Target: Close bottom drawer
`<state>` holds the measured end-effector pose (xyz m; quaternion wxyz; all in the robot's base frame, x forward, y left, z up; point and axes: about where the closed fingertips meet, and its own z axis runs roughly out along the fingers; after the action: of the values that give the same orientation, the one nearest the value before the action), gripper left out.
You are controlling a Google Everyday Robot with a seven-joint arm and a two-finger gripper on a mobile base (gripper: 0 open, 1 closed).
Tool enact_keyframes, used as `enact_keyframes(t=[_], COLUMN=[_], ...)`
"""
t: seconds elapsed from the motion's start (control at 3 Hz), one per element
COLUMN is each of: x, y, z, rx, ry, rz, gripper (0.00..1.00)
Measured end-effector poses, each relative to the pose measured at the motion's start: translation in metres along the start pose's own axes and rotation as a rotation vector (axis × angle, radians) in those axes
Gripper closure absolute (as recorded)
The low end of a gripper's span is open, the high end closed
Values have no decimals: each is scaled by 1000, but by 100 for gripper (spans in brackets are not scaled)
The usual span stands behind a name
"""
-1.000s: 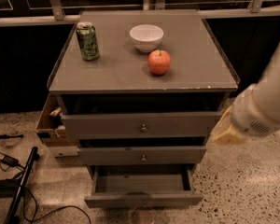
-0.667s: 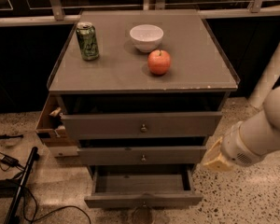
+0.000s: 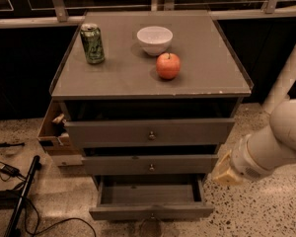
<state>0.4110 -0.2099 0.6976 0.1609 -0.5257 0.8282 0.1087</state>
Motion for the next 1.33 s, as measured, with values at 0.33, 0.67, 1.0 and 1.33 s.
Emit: enact_keyframes(t=[0.33, 0.67, 1.0, 1.33], x=[53, 98, 140, 180], y=[0, -16, -33, -15], z=[58, 119, 169, 235], rx=[-11, 1, -35, -168], ry=[-8, -79, -143, -170], rz=[3, 17, 85, 174], gripper=[100, 100, 100, 100])
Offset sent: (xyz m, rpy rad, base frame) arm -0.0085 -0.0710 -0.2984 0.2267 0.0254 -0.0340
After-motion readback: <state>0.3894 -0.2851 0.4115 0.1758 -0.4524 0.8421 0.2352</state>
